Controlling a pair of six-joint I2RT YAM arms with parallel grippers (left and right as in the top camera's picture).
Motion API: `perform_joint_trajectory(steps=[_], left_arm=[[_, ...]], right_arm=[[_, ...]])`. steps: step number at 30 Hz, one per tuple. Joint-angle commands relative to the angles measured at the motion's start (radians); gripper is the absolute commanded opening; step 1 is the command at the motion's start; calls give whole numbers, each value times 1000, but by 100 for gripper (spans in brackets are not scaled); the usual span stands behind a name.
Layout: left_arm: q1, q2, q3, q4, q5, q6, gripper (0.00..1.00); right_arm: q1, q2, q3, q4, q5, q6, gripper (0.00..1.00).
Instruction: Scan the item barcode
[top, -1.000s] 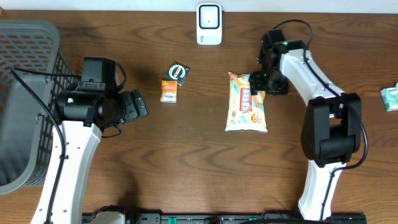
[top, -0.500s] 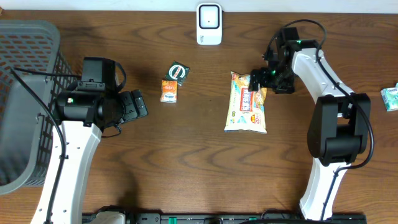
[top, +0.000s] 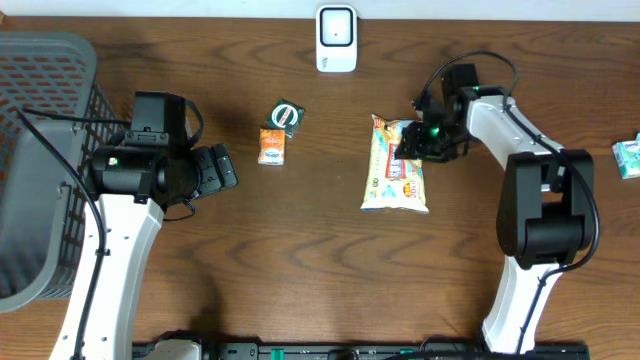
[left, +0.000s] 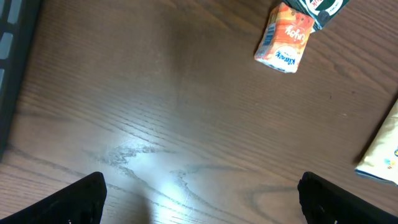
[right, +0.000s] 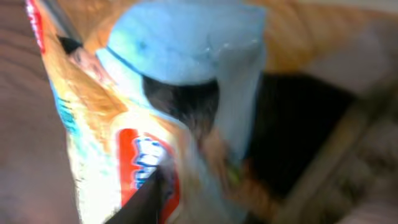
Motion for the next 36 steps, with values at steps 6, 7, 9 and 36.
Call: perform_joint_trajectory(steps=[6, 7, 9, 36], left_arm=[[5, 0, 1, -6, -3, 2, 98], [5, 0, 1, -6, -3, 2, 98], [5, 0, 1, -6, -3, 2, 98], [5, 0, 1, -6, -3, 2, 97]], right_arm=[[0, 30, -16, -15, -17, 17, 1], [0, 29, -8, -23, -16, 21, 1], [0, 29, 27, -57, -16, 20, 1], [159, 19, 303, -288, 581, 135, 1]])
